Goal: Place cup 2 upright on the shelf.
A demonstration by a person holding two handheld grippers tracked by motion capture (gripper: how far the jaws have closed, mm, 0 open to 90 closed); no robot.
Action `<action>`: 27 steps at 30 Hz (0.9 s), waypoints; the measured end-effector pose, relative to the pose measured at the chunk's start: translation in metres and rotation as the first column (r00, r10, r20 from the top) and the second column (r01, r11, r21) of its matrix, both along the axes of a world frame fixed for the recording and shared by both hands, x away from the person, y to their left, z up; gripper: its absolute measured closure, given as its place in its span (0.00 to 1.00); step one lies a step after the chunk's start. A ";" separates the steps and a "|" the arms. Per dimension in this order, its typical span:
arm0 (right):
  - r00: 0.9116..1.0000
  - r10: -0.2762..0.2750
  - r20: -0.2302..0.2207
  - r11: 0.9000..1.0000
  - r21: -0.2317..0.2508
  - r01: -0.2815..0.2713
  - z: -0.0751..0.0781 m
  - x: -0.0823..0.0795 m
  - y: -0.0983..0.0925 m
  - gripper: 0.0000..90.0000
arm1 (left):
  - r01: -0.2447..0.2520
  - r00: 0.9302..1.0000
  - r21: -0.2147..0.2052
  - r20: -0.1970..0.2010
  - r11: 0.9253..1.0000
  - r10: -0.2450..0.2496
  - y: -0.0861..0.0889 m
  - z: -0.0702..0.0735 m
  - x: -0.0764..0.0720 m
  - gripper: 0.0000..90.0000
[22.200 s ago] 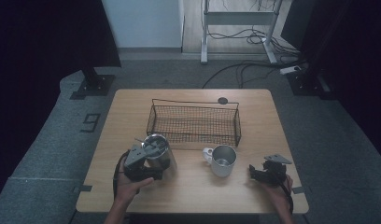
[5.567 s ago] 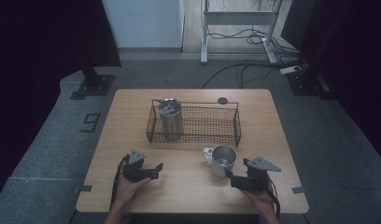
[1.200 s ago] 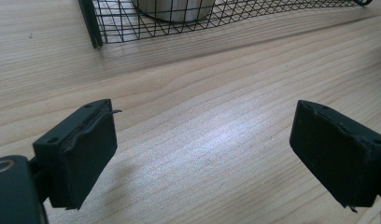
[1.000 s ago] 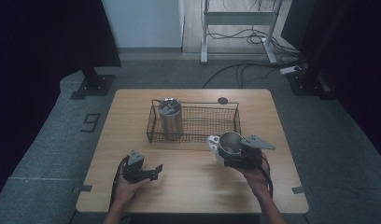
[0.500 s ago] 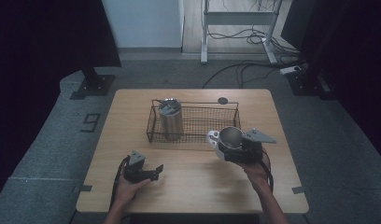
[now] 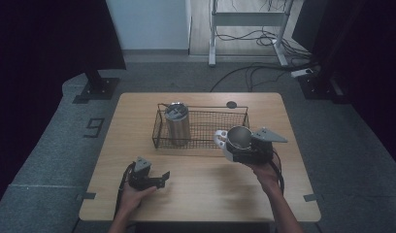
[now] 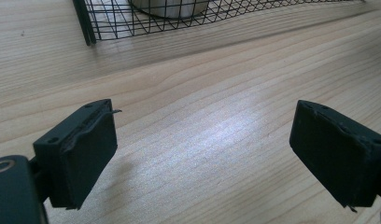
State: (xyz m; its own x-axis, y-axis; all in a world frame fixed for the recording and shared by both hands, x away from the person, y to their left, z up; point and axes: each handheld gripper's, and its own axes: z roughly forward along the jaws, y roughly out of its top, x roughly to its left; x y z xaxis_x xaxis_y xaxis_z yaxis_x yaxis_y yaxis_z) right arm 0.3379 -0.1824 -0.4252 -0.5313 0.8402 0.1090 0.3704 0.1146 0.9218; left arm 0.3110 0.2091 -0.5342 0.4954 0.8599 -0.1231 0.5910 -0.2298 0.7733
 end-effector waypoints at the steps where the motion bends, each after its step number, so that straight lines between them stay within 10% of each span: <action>1: 1.000 0.002 0.002 1.000 -0.002 -0.002 0.001 0.000 0.000 0.07 | 0.001 1.000 0.001 0.001 1.000 -0.001 0.000 0.000 0.000 0.08; 27: 1.000 0.006 0.012 1.000 -0.007 -0.006 0.021 0.021 0.005 0.07 | -0.002 1.000 -0.003 -0.004 1.000 0.002 0.001 -0.001 0.000 0.09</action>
